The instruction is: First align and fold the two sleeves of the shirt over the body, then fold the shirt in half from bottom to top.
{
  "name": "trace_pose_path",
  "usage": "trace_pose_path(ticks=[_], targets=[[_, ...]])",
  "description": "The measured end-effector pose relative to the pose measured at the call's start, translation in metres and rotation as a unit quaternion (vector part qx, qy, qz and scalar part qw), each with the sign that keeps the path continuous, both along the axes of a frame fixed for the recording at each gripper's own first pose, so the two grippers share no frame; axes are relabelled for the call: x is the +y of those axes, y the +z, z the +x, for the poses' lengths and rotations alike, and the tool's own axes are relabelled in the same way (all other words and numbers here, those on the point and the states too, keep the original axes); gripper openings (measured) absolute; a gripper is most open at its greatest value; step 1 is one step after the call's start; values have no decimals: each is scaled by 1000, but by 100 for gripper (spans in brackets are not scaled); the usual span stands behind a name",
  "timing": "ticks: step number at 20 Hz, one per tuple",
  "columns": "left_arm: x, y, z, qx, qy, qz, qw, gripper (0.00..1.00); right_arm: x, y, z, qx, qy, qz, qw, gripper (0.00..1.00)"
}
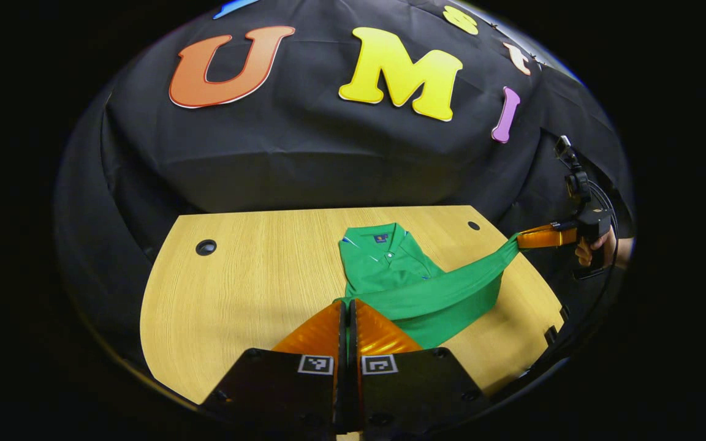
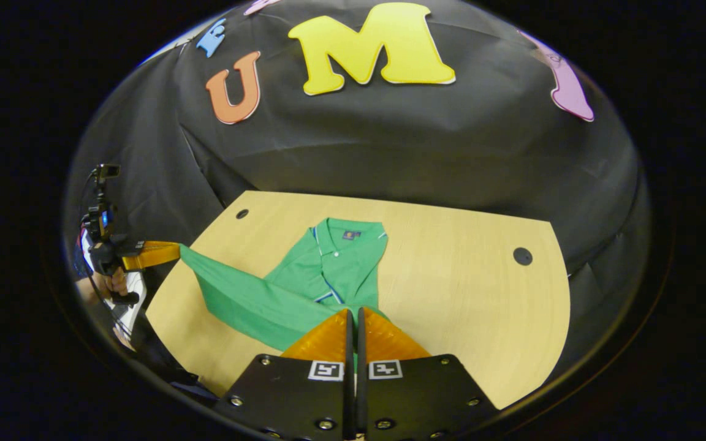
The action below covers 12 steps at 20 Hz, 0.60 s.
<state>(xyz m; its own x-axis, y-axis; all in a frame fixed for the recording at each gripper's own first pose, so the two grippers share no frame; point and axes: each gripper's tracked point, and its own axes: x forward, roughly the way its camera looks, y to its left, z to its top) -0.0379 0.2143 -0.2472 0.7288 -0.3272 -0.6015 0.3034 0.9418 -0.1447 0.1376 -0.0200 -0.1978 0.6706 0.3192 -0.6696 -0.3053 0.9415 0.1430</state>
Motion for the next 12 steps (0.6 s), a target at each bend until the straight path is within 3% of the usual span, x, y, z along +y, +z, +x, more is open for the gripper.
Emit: trace_pose_path(ticks=[12], targets=[[-7,-6,95,-34,16,-9,999,3,-14,-8,78,-12,-51,9,999,1]])
